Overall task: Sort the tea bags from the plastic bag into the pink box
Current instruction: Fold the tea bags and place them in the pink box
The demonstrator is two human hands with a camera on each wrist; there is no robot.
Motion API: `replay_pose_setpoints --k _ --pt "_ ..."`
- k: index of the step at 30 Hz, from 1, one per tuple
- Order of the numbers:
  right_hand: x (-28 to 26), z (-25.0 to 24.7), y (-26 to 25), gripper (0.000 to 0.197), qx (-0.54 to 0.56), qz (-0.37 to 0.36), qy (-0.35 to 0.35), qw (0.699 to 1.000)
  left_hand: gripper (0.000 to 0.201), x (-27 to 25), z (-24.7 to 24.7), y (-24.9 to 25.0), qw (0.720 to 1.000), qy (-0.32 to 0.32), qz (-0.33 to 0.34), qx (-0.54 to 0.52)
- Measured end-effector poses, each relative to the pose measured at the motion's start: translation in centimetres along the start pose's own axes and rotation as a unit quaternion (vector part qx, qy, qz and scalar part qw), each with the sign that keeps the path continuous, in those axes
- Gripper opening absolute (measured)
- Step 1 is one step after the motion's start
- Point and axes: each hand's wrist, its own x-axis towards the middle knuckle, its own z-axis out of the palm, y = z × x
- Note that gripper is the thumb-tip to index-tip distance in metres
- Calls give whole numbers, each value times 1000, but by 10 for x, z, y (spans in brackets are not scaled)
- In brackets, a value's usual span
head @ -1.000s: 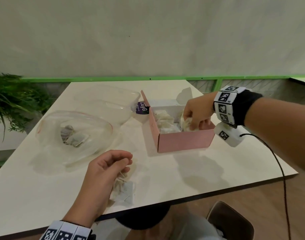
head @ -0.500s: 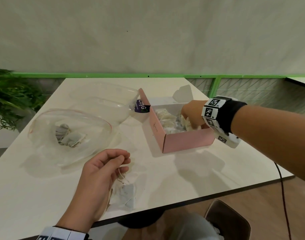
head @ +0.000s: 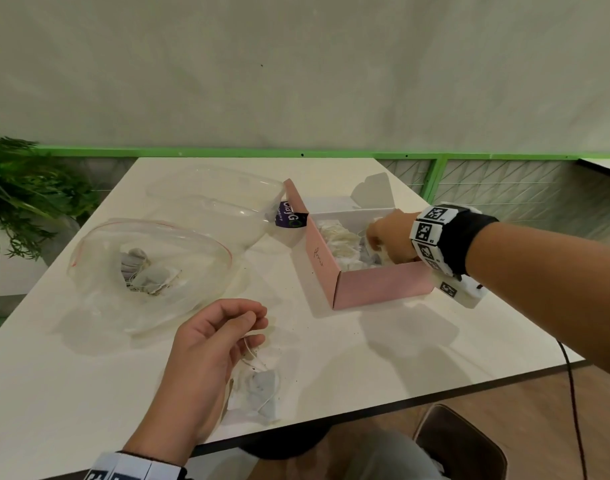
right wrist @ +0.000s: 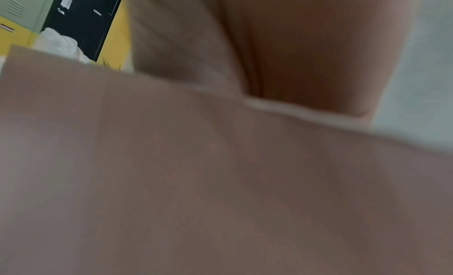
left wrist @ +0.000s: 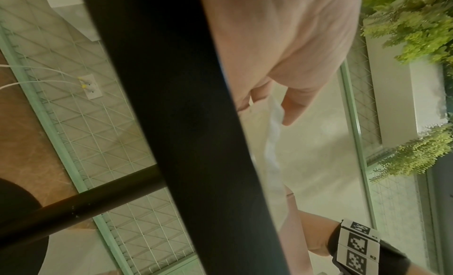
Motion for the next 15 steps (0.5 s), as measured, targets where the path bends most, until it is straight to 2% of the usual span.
replay_pose_setpoints --k 5,9,15 --pt "1 -2 2 27 11 7 23 1000 23 0 -1 -1 1000 -4 -1 0" --pt "-3 -5 5 5 12 31 82 996 24 0 -2 -1 1000 -6 2 3" --pt "-1 6 3 21 2 57 100 993 22 1 -2 -1 1000 -7 5 3"
